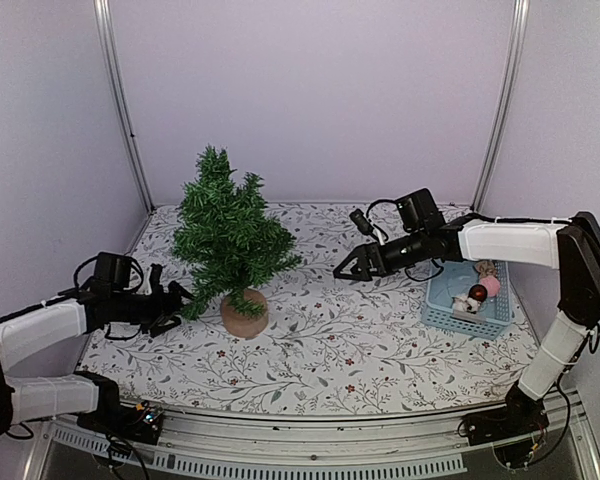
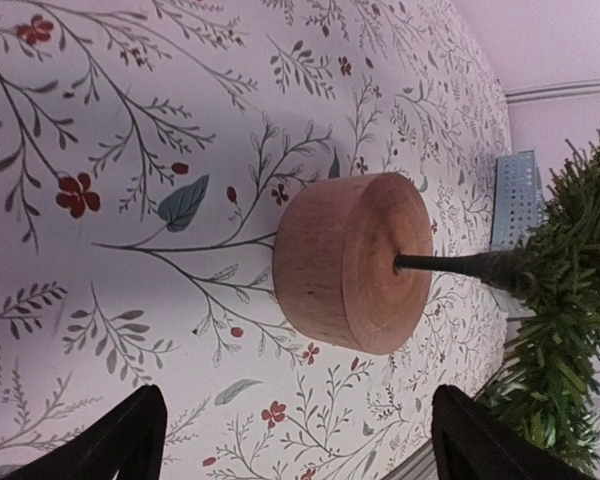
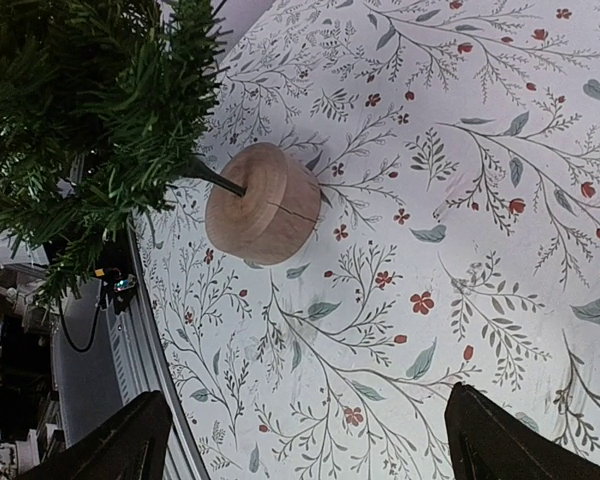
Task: Decorate the small christmas tree
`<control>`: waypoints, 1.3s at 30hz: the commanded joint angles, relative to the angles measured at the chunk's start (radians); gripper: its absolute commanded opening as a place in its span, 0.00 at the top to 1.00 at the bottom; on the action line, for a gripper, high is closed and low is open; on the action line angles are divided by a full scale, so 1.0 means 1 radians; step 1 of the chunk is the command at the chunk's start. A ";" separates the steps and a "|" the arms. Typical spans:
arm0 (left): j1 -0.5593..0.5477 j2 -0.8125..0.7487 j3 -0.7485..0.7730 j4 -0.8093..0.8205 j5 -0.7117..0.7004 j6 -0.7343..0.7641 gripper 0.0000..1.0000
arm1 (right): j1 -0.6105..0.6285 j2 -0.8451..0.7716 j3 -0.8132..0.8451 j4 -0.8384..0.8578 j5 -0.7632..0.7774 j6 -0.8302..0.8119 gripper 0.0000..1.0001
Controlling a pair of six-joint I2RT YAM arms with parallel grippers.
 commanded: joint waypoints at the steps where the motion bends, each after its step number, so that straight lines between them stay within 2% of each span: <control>1: -0.072 0.006 -0.060 0.172 0.060 -0.111 0.08 | 0.007 0.011 -0.027 0.036 -0.024 0.014 0.01; 7: -0.195 0.127 -0.065 0.348 0.029 -0.170 0.13 | 0.006 0.014 -0.027 0.026 -0.024 0.006 0.01; 13: -0.233 0.258 -0.054 0.488 0.015 -0.215 0.21 | 0.006 0.012 -0.032 0.013 -0.014 0.005 0.01; 26: -0.298 0.514 0.000 0.675 0.000 -0.241 0.51 | 0.000 -0.039 -0.075 0.008 0.006 0.026 0.01; 31: -0.324 0.640 0.109 0.708 0.004 -0.218 0.59 | -0.024 -0.068 -0.084 0.007 -0.002 0.040 0.01; 39: -0.380 0.881 0.372 0.706 0.029 -0.196 0.64 | -0.112 -0.138 -0.099 -0.032 -0.003 0.051 0.01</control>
